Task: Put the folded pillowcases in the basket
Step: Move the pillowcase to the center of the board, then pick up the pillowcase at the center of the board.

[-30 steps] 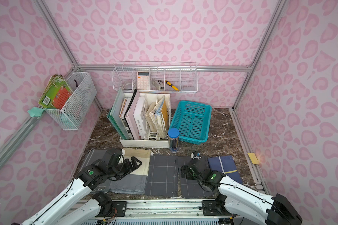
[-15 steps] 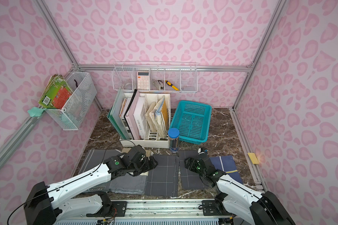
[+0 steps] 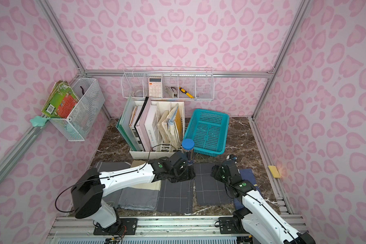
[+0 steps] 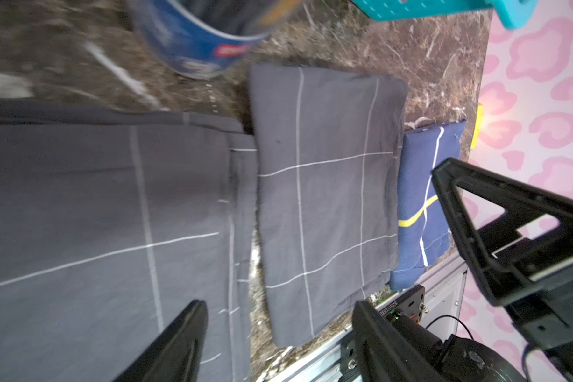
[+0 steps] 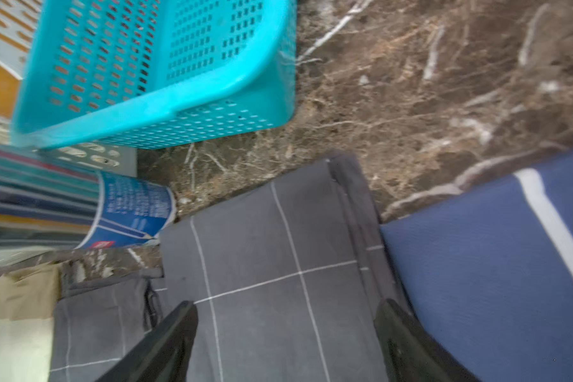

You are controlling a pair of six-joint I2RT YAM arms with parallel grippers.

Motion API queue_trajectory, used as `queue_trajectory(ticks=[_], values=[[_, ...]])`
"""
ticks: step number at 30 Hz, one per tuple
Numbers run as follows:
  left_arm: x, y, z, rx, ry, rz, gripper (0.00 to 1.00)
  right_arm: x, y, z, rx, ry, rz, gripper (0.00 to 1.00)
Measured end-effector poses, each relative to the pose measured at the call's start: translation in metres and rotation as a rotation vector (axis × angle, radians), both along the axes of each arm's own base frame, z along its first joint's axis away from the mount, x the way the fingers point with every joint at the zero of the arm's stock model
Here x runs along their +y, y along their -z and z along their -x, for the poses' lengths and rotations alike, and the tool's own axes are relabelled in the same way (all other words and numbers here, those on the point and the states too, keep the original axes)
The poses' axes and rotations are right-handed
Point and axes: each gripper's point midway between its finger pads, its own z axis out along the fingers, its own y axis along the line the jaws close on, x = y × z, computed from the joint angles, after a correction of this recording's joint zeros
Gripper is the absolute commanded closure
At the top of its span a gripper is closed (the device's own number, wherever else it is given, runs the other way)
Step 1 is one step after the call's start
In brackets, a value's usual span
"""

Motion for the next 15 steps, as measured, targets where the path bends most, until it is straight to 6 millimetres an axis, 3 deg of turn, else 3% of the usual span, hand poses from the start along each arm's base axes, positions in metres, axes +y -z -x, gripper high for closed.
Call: queue_trajectory(ticks=[6, 15], values=[[-0.027, 0.018, 0.001, 0.044, 0.058, -0.013, 0.29, -0.015, 0.024, 0.004, 0.083, 0.041, 0.004, 0.20], [-0.041, 0.035, 0.011, 0.091, 0.100, -0.022, 0.33, -0.009, 0.043, 0.010, 0.125, 0.000, -0.020, 0.30]])
